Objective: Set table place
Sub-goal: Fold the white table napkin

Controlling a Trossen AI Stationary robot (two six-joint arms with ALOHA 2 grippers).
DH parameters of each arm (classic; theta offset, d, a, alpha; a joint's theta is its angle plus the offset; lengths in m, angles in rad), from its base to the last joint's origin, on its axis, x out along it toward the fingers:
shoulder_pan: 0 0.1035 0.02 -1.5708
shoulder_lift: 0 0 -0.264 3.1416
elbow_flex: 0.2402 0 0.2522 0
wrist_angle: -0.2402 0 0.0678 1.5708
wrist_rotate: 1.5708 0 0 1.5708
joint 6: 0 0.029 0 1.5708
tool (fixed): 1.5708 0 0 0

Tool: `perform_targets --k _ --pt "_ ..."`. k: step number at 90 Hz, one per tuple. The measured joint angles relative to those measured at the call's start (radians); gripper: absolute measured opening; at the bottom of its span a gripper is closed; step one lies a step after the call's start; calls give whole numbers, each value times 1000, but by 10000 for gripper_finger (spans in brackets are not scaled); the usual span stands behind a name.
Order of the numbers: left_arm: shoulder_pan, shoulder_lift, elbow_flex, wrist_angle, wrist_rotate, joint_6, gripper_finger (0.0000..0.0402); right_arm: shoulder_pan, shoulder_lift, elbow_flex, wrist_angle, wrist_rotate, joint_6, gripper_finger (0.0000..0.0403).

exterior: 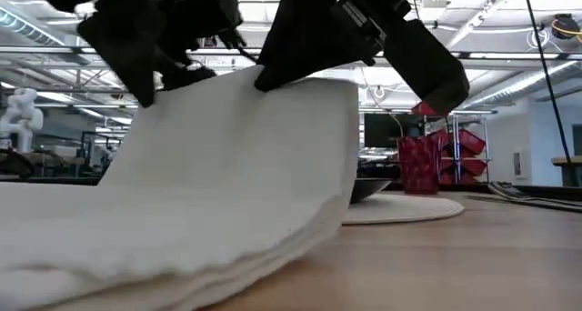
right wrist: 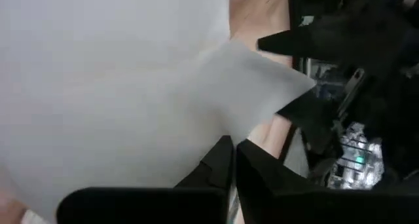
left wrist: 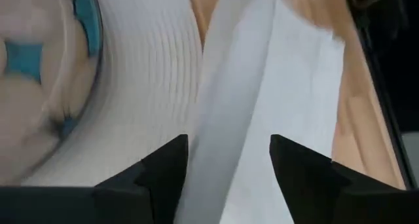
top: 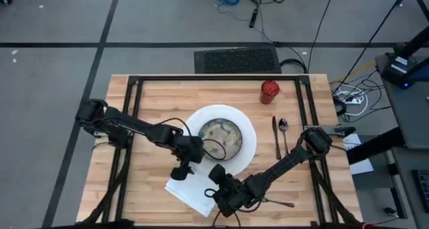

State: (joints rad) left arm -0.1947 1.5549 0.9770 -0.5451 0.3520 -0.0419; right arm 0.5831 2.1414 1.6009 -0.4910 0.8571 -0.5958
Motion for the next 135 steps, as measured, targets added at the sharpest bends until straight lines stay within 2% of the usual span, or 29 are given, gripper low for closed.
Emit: perform_targets --k 15,44,54,63,75,79,100,113,124,135 --pt "16 -2 0 -78 -14 0 202 0 0 0 1 0 0 0" --pt "33 -22 9 -84 -12 -27 194 0 0 0 3 0 8 0" --pt "33 -20 7 -94 -13 -27 169 0 0 0 5 -14 9 0" --pt "32 -20 7 -94 -13 -28 122 1 0 0 6 -59 56 1" --pt "15 -20 7 -93 -2 -29 30 2 0 0 6 -127 212 28" --pt "6 -20 7 -94 0 -31 12 2 0 0 6 -153 284 45" --pt "-65 -20 7 -94 -22 -90 1 5 -46 0 -54 -301 723 151" --pt "-129 -20 7 -94 -60 -111 0 16 -116 2 -149 -311 995 204" --pt "-169 -20 7 -91 -112 -144 0 24 -142 2 -160 -317 1192 230" --pt "-191 -20 7 -94 -137 -163 0 39 -129 2 -112 -375 1288 238"
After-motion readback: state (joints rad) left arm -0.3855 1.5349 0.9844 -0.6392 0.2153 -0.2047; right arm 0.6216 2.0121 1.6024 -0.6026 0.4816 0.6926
